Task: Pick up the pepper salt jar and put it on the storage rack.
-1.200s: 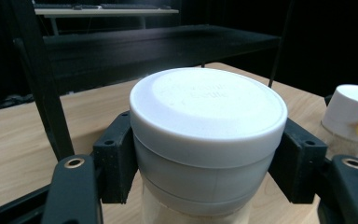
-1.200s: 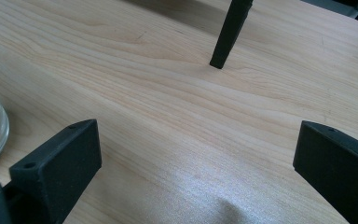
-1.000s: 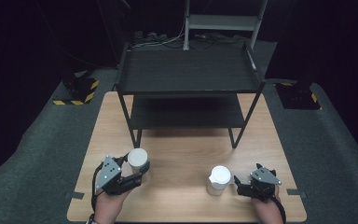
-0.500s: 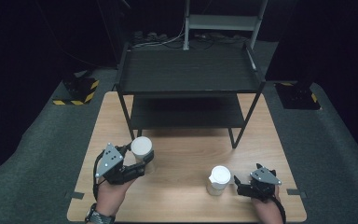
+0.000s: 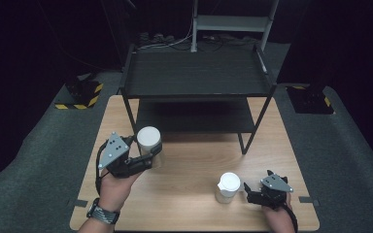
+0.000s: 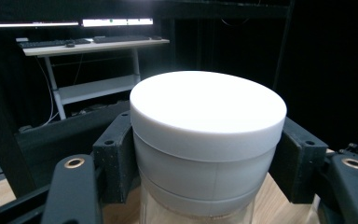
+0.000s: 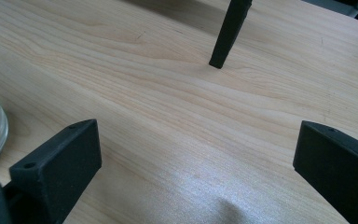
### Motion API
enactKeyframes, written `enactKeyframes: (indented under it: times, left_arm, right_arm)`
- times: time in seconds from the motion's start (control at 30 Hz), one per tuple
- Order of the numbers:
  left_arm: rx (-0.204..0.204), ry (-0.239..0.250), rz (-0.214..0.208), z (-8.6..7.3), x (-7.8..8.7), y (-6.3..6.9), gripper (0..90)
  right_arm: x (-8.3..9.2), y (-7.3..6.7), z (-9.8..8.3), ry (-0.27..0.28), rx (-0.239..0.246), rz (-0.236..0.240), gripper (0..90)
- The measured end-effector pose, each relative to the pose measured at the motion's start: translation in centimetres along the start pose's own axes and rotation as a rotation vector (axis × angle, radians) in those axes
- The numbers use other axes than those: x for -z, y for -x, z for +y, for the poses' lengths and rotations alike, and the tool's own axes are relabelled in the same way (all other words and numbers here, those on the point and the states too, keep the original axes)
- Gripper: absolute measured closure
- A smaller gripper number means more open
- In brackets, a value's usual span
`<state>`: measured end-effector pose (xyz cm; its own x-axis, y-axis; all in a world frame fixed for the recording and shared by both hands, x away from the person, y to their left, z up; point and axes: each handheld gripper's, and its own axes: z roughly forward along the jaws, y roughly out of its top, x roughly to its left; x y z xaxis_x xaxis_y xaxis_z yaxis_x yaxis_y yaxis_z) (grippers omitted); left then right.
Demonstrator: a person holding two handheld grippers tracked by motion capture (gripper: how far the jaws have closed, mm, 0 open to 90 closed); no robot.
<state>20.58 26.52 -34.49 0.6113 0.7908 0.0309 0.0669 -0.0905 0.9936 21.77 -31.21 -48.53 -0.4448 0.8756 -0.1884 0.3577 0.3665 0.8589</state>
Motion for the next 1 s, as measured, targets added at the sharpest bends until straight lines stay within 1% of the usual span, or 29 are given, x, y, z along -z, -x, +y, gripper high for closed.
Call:
enactKeyframes:
  times: [0.03, 0.17, 0.27, 0.37, 0.53, 1.0]
  left_arm:
    - [0.0, 0.0, 0.0, 0.0, 0.0, 0.0, 33.7]
    - [-0.009, 0.008, 0.0, 0.8, -0.3, -0.1, 33.7]
    - [0.002, 0.018, -0.002, 1.2, -0.4, -0.2, 33.7]
    - [0.002, 0.032, 0.0, 1.7, -0.5, -0.3, 33.7]
    - [0.016, 0.048, 0.002, 2.4, -0.8, -0.6, 33.7]
    - [-0.014, 0.089, 0.019, 5.6, -1.8, -0.7, 33.7]
  right_arm:
    - [0.0, 0.0, 0.0, 0.0, 0.0, 0.0, 0.0]
    - [0.0, 0.0, 0.0, 0.001, 0.0, 0.001, 0.0]
    - [0.0, 0.1, 0.0, 0.001, -0.003, 0.002, 0.0]
    - [0.0, 0.1, 0.0, 0.001, -0.003, 0.003, 0.0]
    - [0.0, 0.1, 0.0, 0.002, -0.005, 0.004, 0.0]
    - [0.0, 0.2, -0.1, 0.002, -0.009, 0.009, 0.0]
